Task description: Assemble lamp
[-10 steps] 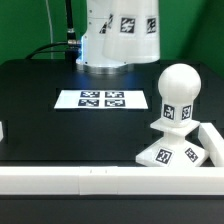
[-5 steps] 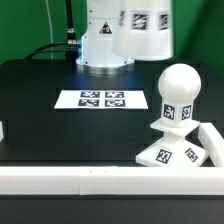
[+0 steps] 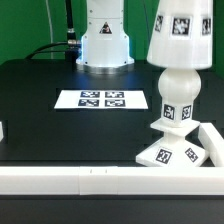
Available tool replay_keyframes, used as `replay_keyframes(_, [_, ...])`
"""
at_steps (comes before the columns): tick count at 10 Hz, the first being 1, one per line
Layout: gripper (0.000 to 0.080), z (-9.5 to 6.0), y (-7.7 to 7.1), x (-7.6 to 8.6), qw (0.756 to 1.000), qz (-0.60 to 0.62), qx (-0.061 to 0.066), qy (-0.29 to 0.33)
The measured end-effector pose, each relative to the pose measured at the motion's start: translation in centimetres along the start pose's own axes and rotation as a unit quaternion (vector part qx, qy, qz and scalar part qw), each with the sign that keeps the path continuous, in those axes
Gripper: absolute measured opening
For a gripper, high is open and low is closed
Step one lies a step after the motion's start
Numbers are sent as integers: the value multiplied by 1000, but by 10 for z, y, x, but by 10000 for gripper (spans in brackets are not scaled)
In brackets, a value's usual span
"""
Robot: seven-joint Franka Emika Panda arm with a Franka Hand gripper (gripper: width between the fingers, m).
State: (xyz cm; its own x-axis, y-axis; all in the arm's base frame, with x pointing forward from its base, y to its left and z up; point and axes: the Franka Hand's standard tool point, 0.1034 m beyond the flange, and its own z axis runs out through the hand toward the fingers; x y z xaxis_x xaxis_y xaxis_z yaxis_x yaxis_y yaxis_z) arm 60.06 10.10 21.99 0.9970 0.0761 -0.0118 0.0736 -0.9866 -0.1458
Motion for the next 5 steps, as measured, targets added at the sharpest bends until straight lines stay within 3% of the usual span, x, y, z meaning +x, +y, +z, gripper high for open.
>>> replay_keyframes(5, [44, 36, 1, -3, 1000, -3, -3, -8])
